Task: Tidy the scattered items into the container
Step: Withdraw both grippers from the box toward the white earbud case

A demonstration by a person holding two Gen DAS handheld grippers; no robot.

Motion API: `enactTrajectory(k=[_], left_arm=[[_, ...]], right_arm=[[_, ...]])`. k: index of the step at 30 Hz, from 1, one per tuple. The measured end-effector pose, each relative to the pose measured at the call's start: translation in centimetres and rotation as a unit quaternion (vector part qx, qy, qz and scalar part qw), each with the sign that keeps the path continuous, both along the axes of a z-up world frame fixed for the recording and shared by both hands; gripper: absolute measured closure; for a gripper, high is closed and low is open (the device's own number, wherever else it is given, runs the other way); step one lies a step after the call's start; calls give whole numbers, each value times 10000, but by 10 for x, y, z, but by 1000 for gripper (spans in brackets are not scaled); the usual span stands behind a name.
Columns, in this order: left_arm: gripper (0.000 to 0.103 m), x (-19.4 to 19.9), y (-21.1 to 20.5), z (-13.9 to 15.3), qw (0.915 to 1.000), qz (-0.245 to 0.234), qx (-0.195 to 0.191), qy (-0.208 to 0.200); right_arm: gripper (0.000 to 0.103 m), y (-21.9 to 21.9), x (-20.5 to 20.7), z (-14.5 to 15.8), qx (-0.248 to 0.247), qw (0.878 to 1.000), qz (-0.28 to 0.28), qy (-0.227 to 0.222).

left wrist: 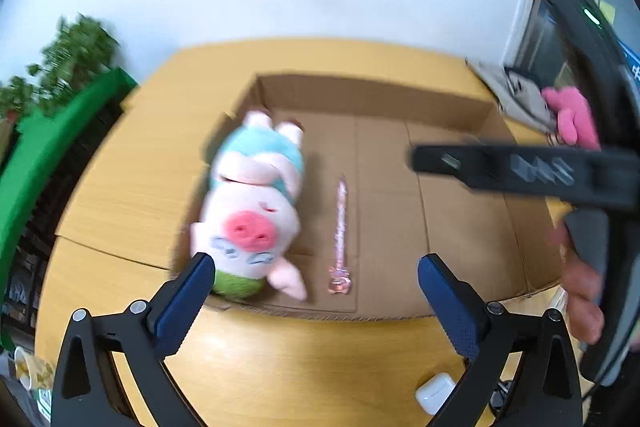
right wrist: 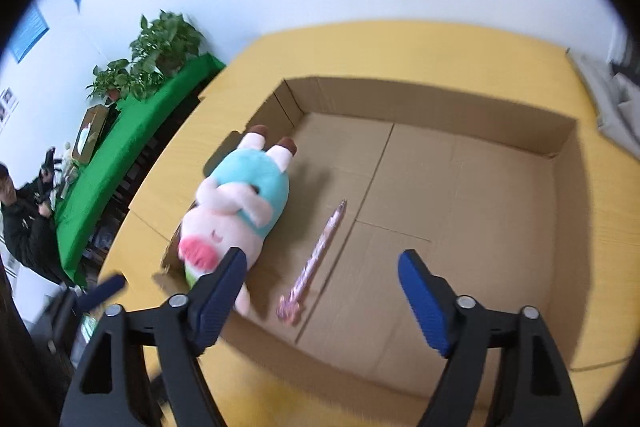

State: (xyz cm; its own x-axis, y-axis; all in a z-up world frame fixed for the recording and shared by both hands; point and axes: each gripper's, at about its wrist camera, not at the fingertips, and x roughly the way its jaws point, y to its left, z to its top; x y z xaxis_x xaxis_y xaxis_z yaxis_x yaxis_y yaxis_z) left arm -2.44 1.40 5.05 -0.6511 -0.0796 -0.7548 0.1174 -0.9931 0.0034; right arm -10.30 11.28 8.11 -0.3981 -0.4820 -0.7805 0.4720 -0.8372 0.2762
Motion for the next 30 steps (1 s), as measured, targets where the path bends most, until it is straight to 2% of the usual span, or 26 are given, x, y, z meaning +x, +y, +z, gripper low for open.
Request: enactTrajectory(k=[3, 5, 7, 12, 30], left_arm=[[0, 11, -19, 3, 9997, 166, -157, 108], [0, 20, -17, -19, 9994, 300, -70, 166], [0, 35, -19, -16, 9989, 388, 44, 272], [0, 67, -15, -11, 9987, 367, 23, 357], [0, 93, -1, -12, 9990, 324, -3, 312]], right_arm=[[25, 8, 36, 8, 158, 9992, -180, 332], [24, 11, 59, 8, 209, 9982, -273, 501], [25, 14, 77, 5, 321, 9969, -333, 634], [25, 16, 114, -4, 670, 9925, -423, 932], [25, 34, 147, -1, 616, 9921, -434, 1003]])
